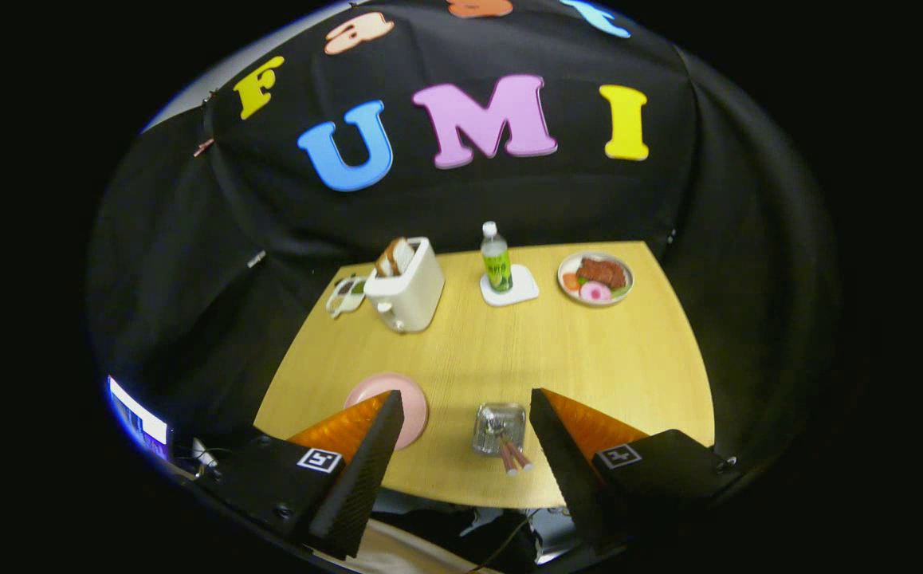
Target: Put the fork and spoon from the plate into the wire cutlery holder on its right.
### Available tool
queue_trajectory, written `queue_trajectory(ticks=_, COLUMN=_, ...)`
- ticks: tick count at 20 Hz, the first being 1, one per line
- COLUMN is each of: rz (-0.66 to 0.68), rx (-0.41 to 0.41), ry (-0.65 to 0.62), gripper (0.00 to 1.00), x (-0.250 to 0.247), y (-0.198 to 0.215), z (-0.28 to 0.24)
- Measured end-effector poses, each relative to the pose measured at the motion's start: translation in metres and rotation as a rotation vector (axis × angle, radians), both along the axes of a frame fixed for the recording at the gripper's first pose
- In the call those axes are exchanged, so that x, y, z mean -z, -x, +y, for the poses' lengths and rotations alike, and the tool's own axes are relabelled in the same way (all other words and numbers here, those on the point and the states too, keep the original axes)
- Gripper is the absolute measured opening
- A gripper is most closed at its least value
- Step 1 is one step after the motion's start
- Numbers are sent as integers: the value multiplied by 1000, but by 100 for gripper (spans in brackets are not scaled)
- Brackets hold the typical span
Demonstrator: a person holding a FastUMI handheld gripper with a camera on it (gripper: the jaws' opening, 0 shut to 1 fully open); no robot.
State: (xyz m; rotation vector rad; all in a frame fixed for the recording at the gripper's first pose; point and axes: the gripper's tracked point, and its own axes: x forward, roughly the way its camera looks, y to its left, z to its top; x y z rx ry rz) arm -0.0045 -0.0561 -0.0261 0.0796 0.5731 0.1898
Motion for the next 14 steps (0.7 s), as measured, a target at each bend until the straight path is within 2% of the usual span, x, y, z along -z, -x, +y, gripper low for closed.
queue_trajectory(ticks=4, rz=-253, rx=71, ry=11, gripper=99, x=-49, y=-3, z=-1)
queue_trajectory(ticks=7, rz=-442, rx=160, ry=67, gripper=99, x=-85, y=-7, z=-18)
queue_trajectory(ticks=10, rz=-535, rx=202, ry=33, gripper=99, x=-104, y=-1, z=-16)
queue_trajectory(ticks=14, rz=-576, rx=187, ry=-33, gripper=99, x=-115, y=-5, z=-14)
